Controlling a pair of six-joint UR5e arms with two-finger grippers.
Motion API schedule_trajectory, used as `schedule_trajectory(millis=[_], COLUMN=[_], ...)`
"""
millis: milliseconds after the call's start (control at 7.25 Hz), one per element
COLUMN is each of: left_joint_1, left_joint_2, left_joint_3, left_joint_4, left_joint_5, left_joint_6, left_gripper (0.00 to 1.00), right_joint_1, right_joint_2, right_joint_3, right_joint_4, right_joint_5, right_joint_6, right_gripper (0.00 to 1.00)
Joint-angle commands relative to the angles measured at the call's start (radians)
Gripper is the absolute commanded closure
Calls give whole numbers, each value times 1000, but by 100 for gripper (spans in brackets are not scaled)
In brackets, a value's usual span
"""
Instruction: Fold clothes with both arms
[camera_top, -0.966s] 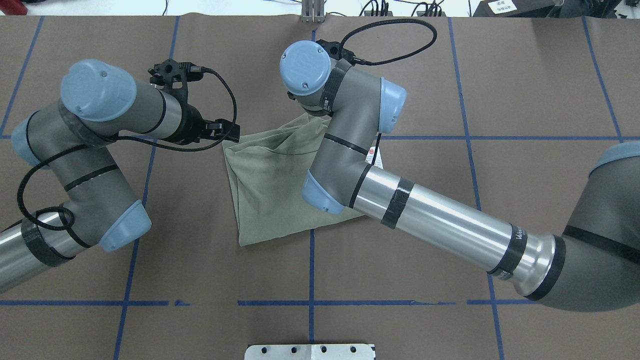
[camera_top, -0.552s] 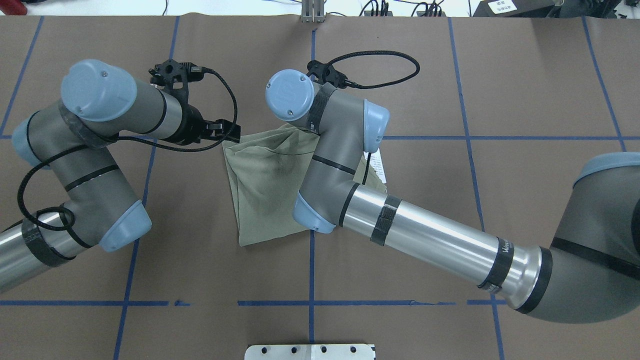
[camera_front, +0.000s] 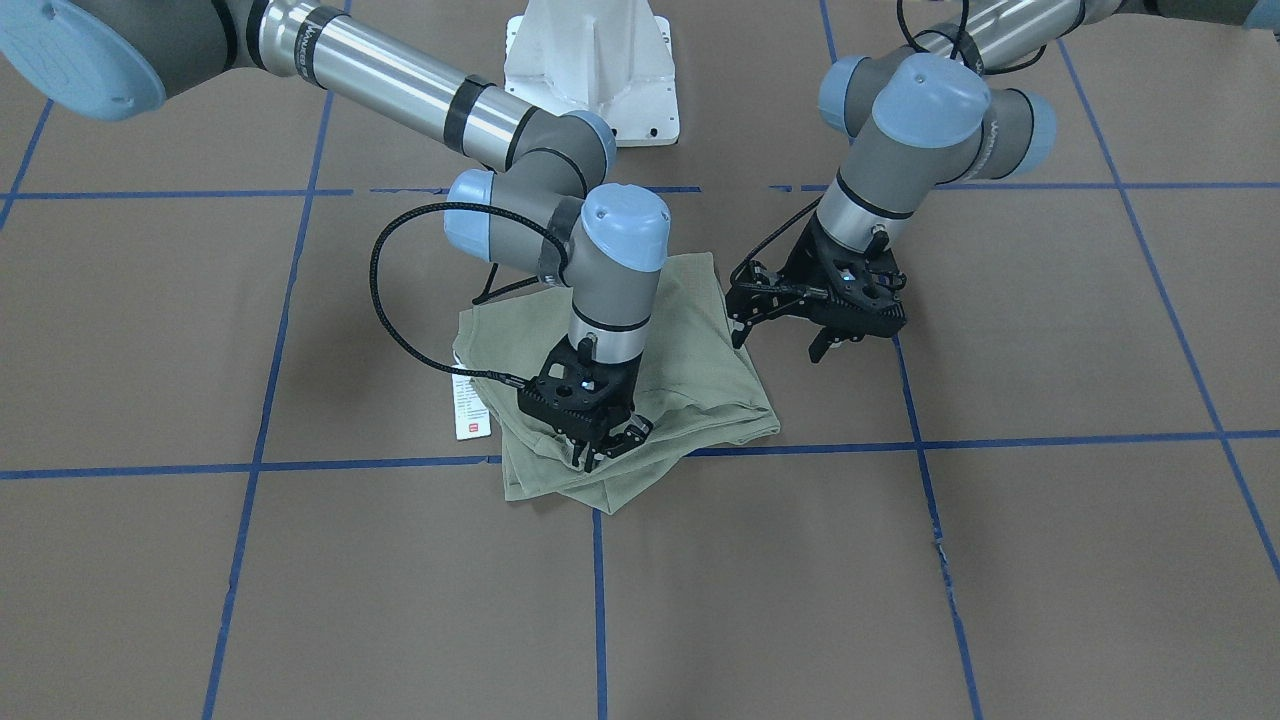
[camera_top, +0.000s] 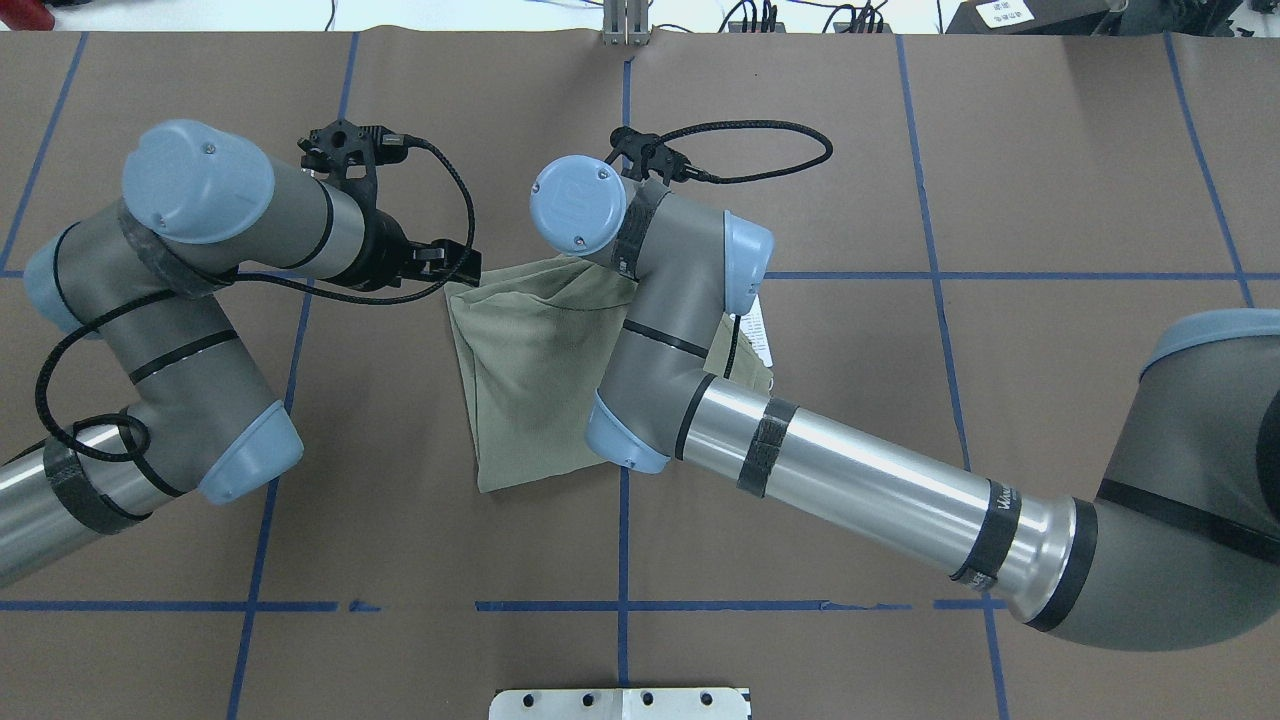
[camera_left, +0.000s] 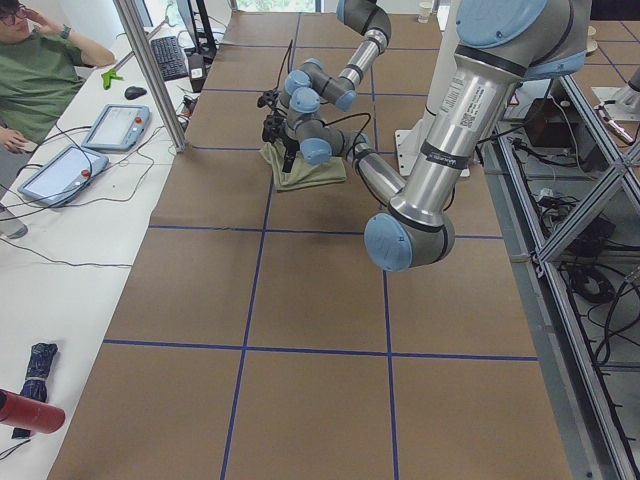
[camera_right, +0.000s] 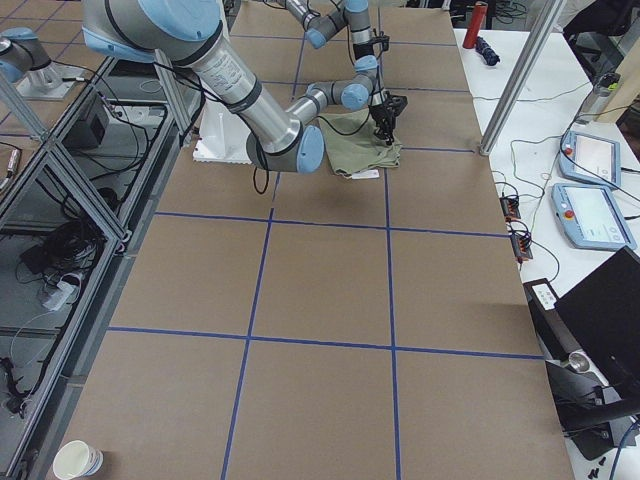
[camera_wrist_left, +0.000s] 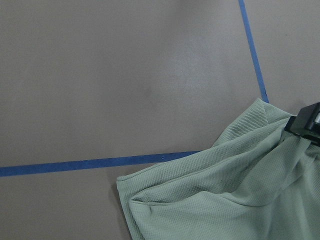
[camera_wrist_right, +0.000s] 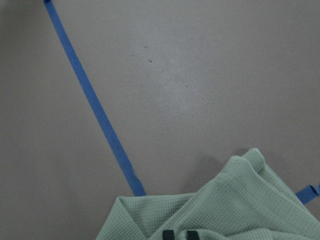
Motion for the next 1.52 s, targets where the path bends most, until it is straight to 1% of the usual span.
schedule_trajectory(millis=[0,414,552,690,828,966,1103,1241,1379], left_joint_1=[0,2,2,2,5,8,14,17,24], left_joint_2=[0,2,2,2,2,-4,-17,-43,-69], left_joint_3=[0,2,2,5,12,26,67,153,261], left_joint_4=[-1,-1,1,1,1,1,-22,-114,-251], left_joint_5=[1,1,1,1,2,4,5,11,13], left_joint_6=[0,-2,-2,-2,-2,-11,-117,-202,-324], left_gripper=[0,0,0,0,0,0,0,0,8], right_joint_1=[12,20,21,21,32,82,159,222,262], right_joint_2=[3,3,3,4,13,32,29,29,20], right_joint_3=[-3,-56,-57,-57,-52,-43,-3,23,38], right_joint_4=[-4,-5,-5,-4,-4,-5,-22,-49,-51], right_joint_5=[-22,-80,-83,-83,-75,37,205,318,377], right_joint_6=[-20,-83,-86,-194,-234,-270,-348,-429,-465], right_gripper=[100,100,96,1,0,0,0,0,0])
